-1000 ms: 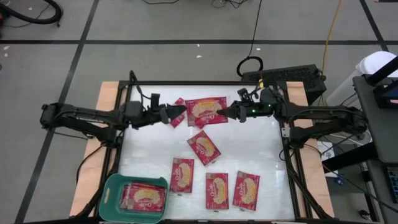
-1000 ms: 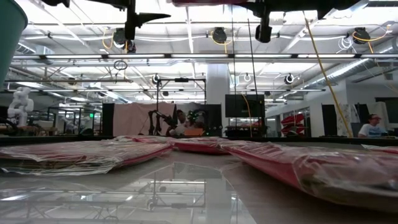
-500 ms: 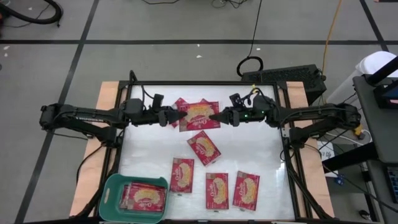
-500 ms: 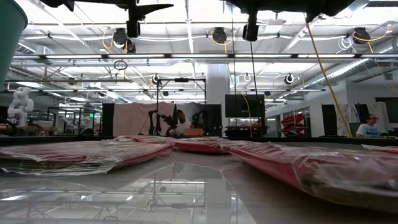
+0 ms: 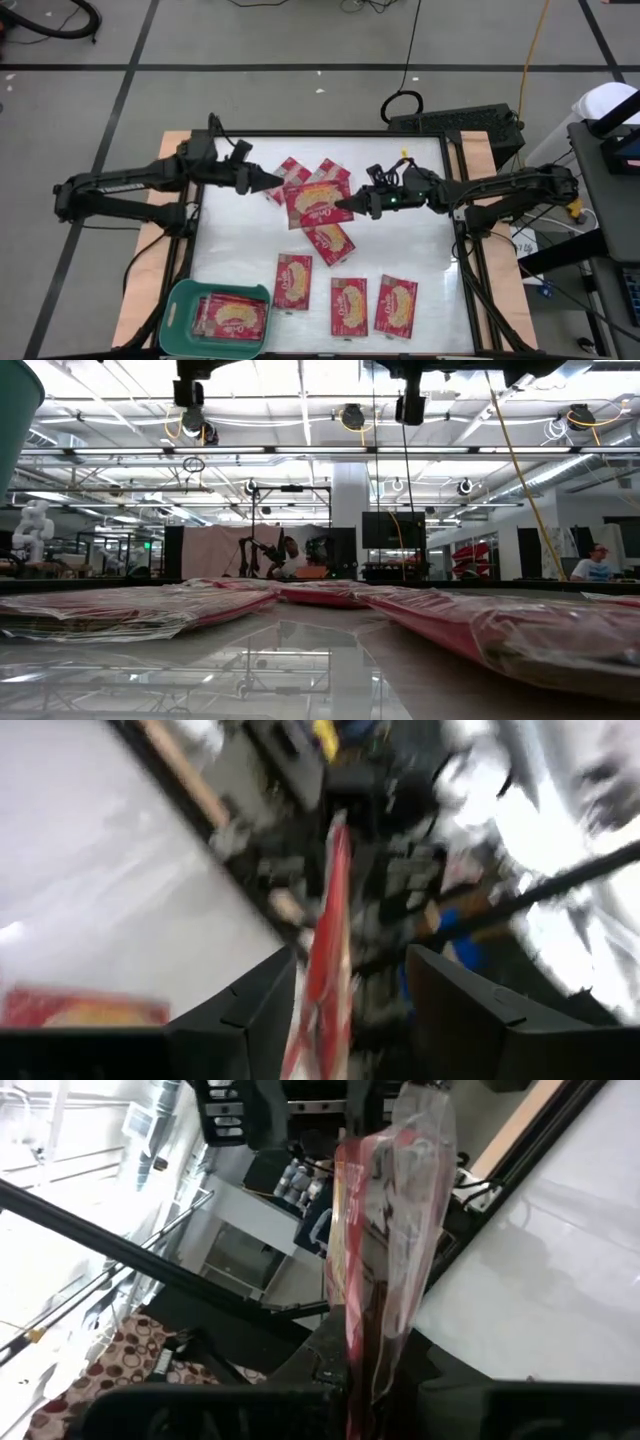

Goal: Sort popcorn bags into baskets
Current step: Put the red popcorn bag into the green bin

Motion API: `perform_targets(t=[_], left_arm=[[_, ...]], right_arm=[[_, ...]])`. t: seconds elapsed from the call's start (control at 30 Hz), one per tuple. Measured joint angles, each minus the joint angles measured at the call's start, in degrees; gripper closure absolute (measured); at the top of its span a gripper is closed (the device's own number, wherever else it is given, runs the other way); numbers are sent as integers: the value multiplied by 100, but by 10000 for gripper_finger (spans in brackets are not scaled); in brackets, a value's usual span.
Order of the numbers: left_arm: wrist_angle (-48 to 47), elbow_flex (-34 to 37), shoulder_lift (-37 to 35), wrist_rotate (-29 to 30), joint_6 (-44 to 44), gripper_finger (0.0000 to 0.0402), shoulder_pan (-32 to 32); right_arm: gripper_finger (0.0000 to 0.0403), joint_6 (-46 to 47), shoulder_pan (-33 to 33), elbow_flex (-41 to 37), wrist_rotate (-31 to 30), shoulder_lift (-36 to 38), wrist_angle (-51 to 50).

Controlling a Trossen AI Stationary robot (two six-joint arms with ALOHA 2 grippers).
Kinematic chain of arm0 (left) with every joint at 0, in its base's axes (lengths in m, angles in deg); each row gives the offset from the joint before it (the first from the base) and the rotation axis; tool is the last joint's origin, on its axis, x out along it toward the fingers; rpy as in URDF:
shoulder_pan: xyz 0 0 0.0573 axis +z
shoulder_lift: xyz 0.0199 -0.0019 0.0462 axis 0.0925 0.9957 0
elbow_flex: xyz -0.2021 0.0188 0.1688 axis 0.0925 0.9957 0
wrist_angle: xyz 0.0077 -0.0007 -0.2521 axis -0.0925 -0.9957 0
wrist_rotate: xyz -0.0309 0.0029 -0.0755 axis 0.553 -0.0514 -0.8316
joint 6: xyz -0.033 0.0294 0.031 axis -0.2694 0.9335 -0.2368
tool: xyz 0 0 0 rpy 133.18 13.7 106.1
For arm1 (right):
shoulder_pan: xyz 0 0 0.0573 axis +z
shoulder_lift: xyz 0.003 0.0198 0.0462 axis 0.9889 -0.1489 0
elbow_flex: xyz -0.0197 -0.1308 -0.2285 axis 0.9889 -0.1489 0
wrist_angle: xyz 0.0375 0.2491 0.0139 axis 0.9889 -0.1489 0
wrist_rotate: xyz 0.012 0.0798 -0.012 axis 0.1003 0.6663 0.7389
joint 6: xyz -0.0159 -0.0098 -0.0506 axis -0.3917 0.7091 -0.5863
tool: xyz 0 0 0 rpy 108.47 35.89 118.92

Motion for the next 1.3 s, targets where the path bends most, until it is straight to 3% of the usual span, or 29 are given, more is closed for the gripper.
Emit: perform_targets(t=[0.17, 0.3, 0.43, 0.7, 0.9, 1.3], left_arm=[[-1028, -678, 426, -537, 650, 219, 206], [-1220, -995, 758, -921, 1001, 209, 302], [-1277, -1119, 858, -1207, 1179, 188, 320], [-1499, -1149, 113, 72, 1199, 212, 342], [-1493, -1149, 39, 187, 1048, 235, 260], [-1030, -1142, 408, 970, 944, 239, -329]], right_arm=[[390, -3, 123, 177, 2, -299, 40], [390, -128, 221, 460, -32, -611, 67], [390, -432, 266, 605, -476, -743, 244], [390, -743, 196, 608, -1131, -483, 440], [390, -772, 163, 608, -1476, -609, 865], [390, -845, 215, 608, -1855, -740, 1193]])
